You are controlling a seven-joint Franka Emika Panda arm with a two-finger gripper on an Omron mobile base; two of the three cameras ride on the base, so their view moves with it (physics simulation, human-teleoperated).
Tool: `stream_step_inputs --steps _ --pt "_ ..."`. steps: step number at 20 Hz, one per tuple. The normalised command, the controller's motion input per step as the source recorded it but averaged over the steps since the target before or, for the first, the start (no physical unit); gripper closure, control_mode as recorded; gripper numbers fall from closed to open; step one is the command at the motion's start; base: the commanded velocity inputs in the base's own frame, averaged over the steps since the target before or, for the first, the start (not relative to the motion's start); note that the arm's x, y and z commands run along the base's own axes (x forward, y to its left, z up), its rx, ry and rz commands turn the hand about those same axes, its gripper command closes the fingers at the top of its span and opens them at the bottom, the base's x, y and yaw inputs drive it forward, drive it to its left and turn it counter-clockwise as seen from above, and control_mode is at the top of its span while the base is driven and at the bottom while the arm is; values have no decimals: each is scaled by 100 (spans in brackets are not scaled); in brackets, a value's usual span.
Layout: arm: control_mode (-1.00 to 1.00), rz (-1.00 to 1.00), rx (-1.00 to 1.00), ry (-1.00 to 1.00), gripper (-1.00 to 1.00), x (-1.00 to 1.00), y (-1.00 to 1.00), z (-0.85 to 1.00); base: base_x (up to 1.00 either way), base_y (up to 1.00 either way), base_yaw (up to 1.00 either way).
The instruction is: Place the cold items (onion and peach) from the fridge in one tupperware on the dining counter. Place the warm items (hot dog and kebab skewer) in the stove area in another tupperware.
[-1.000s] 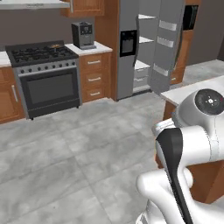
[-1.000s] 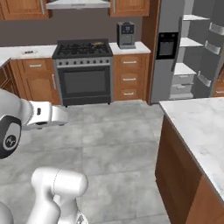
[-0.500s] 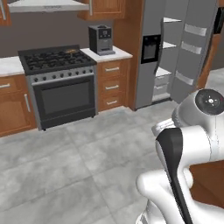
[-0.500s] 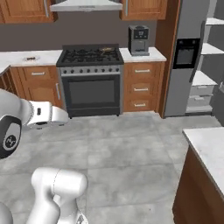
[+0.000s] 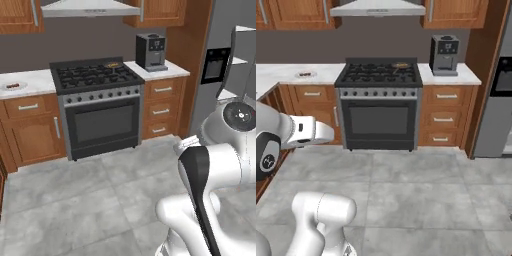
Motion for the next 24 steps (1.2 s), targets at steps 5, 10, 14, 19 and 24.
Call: stream_step_inputs --steps 5,10,14,19,24 --pt "100 0 0 0 -100 0 0 0 100 -5 23" --pt "100 0 0 0 -100 0 0 0 100 -8 15" --pt "100 0 0 0 -100 0 0 0 100 4 12" --pt "100 0 0 0 -100 0 0 0 100 57 9" --pt "100 0 0 0 -100 0 0 0 99 58 15"
